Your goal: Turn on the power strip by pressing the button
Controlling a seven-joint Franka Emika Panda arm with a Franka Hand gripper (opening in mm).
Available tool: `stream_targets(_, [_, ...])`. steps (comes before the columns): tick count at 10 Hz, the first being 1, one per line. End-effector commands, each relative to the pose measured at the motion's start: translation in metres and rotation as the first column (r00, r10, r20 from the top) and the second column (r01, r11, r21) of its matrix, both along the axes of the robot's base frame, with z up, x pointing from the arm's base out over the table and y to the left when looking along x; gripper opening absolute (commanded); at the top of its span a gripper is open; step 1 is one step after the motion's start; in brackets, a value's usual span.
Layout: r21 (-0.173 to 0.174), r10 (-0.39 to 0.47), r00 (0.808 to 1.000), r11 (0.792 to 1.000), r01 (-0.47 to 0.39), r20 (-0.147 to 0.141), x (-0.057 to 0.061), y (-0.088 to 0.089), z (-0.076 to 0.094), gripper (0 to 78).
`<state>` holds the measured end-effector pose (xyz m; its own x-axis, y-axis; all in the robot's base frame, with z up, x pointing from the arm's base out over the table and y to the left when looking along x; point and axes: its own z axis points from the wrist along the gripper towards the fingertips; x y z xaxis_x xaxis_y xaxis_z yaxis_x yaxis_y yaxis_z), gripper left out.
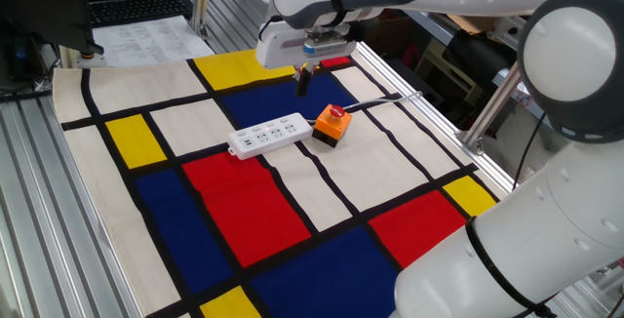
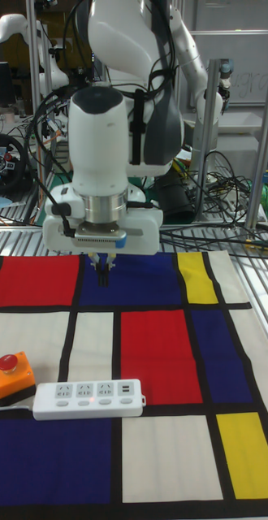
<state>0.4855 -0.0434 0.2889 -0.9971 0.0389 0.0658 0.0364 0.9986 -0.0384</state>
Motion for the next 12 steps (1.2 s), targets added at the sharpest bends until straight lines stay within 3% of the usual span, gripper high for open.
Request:
stream_targets(1, [0.001,0.001,1.000,1.000,-0.001,0.017,0.0022,0.0010,-0.0074,0.0])
stream_targets(12, [0.003,-0.003,1.000,1.000,0.003,0.023,0.0052,-0.0017,-0.0016,0.0])
